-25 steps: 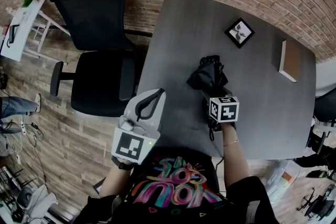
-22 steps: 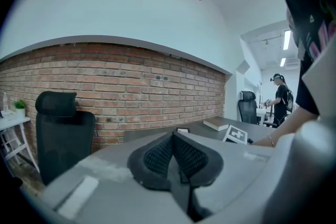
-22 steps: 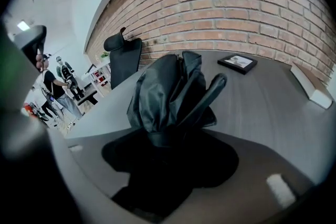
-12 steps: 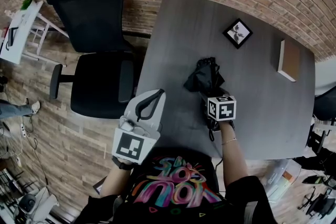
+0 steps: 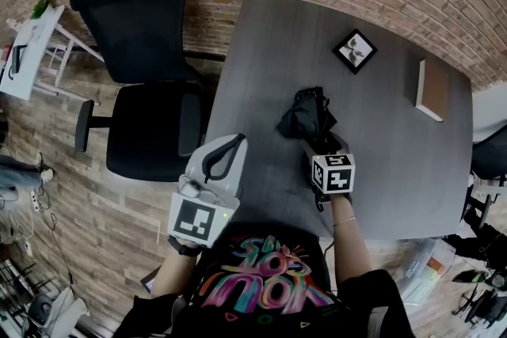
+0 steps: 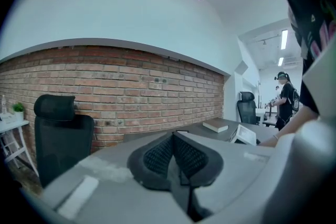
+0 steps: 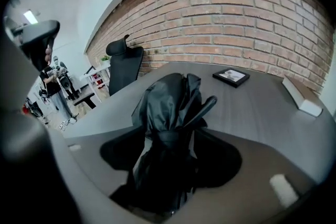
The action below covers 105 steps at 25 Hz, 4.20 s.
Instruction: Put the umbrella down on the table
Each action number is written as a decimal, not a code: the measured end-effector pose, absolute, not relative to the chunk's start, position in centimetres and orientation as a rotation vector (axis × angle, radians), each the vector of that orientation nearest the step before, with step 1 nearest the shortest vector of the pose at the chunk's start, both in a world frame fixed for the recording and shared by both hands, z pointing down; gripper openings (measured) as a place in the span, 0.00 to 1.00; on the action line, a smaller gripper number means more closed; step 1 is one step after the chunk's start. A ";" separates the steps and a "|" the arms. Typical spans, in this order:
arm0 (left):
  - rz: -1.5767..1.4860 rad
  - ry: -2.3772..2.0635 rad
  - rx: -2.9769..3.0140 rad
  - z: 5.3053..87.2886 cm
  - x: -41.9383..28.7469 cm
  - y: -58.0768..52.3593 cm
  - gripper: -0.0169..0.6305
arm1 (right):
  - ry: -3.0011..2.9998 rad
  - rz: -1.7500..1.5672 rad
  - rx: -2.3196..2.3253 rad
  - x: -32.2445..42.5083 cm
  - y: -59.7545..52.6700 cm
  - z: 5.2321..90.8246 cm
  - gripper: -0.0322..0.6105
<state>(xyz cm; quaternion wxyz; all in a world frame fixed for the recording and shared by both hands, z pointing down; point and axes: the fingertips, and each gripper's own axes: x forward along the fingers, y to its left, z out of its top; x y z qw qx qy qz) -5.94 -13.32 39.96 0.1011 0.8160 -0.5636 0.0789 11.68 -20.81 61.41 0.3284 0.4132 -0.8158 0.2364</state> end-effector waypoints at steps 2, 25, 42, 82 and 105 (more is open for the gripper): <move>0.228 -1.665 2.418 39.7 -5.9 -13.3 0.03 | -2.157 0.599 1.098 11.6 -20.6 60.5 0.51; 0.177 -1.532 2.600 36.6 -2.7 -12.4 0.03 | -2.722 0.562 1.360 13.1 -17.0 40.4 0.32; 0.159 -1.454 2.650 36.1 0.1 -11.3 0.03 | -2.823 0.281 1.439 16.5 -10.6 34.8 0.08; 0.159 -1.525 2.582 36.6 -1.7 -13.2 0.03 | -2.808 0.314 1.493 18.4 -13.2 35.7 0.05; 0.159 -1.532 2.574 36.7 -2.0 -13.2 0.03 | -2.767 0.362 1.506 18.6 -13.5 36.5 0.05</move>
